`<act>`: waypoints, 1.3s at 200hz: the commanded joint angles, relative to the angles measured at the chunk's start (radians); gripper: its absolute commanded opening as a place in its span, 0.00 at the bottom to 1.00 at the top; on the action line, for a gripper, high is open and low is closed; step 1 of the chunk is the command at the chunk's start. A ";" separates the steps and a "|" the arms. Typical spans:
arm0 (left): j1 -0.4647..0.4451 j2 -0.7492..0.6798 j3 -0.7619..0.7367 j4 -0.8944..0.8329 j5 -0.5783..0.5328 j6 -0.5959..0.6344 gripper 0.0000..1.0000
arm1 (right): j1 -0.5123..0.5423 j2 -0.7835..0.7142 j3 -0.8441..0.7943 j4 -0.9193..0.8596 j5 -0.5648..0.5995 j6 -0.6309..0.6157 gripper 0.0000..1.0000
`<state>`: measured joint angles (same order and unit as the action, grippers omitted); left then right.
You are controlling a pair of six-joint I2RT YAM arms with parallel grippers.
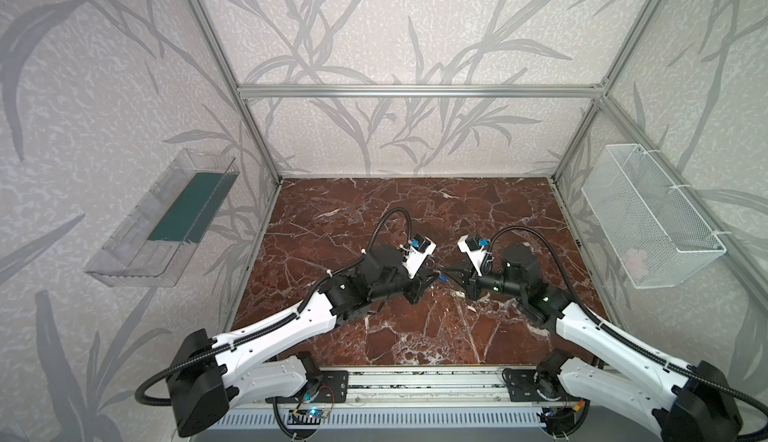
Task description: Put the keys on the keyring
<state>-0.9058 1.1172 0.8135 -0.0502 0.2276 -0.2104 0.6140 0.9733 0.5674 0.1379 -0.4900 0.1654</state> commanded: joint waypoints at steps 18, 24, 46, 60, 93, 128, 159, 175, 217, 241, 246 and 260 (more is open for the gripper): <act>0.011 -0.104 -0.041 -0.019 -0.122 0.016 0.27 | -0.001 -0.031 -0.009 0.029 0.044 0.011 0.00; 0.015 -0.116 -0.051 -0.025 -0.141 0.016 0.27 | -0.001 -0.033 -0.010 0.029 0.043 0.010 0.00; 0.041 -0.145 -0.090 -0.012 -0.162 -0.004 0.28 | -0.002 -0.038 -0.010 0.029 0.041 0.008 0.00; 0.058 -0.147 -0.105 0.002 -0.148 -0.028 0.29 | -0.002 -0.041 -0.009 0.031 0.036 0.009 0.00; 0.074 -0.111 -0.116 0.065 -0.095 -0.074 0.34 | -0.002 -0.045 -0.013 0.042 0.014 0.013 0.00; 0.074 -0.050 -0.119 0.141 -0.048 -0.091 0.34 | -0.002 -0.047 -0.009 0.037 0.012 0.018 0.00; 0.073 0.012 -0.107 0.187 0.014 -0.104 0.34 | -0.002 -0.050 -0.010 0.034 0.018 0.022 0.00; 0.073 0.029 -0.108 0.214 0.051 -0.104 0.32 | -0.002 -0.050 -0.005 0.024 0.037 0.026 0.00; 0.061 0.043 -0.205 0.396 0.101 -0.124 0.32 | -0.002 -0.035 0.010 0.024 0.096 0.040 0.00; 0.046 0.077 -0.259 0.535 0.136 -0.140 0.32 | -0.002 -0.022 0.016 0.050 0.121 0.064 0.00; 0.040 0.087 -0.266 0.561 0.144 -0.141 0.32 | -0.002 -0.019 0.018 0.060 0.124 0.070 0.00; 0.024 0.121 -0.276 0.633 0.171 -0.142 0.32 | 0.004 -0.006 0.021 0.081 0.143 0.089 0.00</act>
<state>-0.8585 1.1992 0.5552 0.3874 0.3351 -0.3260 0.6132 0.9531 0.5636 0.1452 -0.3897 0.2169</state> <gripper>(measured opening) 0.318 0.047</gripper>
